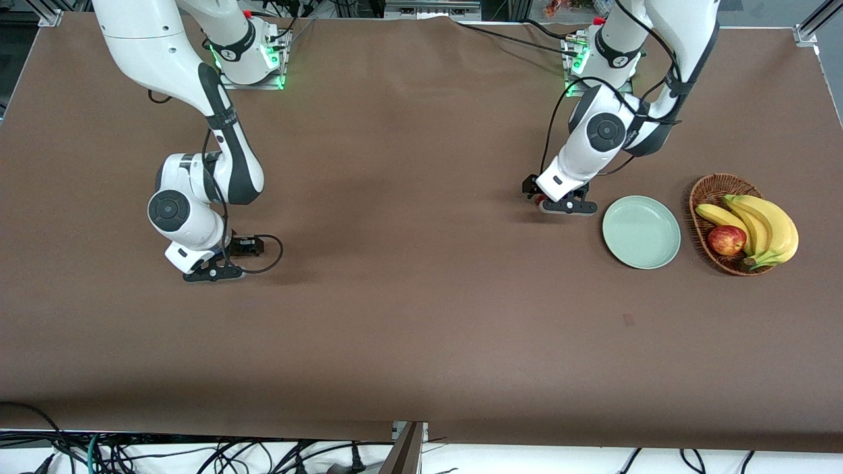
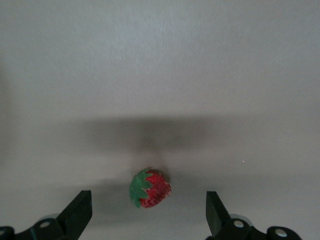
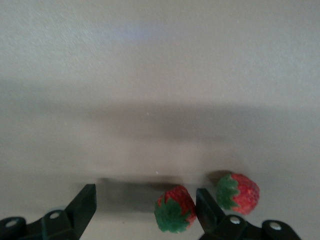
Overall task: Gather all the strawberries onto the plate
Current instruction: 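Grasp the mid-table strawberry with the left gripper while the right gripper returns, then drop the strawberry onto the plate while the right gripper grasps another strawberry, then set the strawberry at mid-table with the right gripper while the left gripper withdraws, then grasp the mid-table strawberry with the left gripper while the right gripper reaches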
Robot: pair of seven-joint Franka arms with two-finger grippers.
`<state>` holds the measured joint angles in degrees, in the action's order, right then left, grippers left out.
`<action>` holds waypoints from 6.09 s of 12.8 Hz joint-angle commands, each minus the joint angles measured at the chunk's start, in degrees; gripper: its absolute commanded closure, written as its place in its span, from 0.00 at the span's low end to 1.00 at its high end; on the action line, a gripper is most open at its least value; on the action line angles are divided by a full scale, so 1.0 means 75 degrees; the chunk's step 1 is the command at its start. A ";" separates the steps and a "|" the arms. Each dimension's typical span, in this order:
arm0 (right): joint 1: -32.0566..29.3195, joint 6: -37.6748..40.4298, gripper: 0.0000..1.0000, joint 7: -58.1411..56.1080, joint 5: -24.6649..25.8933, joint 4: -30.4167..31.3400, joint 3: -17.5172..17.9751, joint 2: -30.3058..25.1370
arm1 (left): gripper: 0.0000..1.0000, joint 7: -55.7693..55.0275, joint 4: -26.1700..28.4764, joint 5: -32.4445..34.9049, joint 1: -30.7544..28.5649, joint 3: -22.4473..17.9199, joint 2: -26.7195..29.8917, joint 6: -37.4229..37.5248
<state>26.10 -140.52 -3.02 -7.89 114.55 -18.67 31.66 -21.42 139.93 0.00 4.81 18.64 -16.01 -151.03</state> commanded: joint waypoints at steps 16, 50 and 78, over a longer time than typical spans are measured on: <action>-0.0221 0.1346 0.20 -0.0733 -0.0436 0.1261 -0.0346 -0.1339 | 0.78 -0.0495 -0.0200 0.0058 0.0038 -0.0095 -0.0326 -0.0078; 0.1181 0.0971 0.74 0.5762 -0.1456 -0.4418 0.2477 0.1705 | 0.00 0.5282 -0.2532 -0.0914 -0.0196 -0.4279 0.1232 0.3988; 0.2725 0.1185 0.15 -0.1358 -0.1279 -0.0171 -0.2807 -0.0249 | 0.00 -0.2106 -0.1536 -0.0332 0.0049 0.0021 0.0170 0.1472</action>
<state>50.03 -126.58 -3.34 -17.01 106.40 -39.14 32.39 -30.13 128.77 -5.07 4.88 17.34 -10.01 -136.24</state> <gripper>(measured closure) 0.150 0.000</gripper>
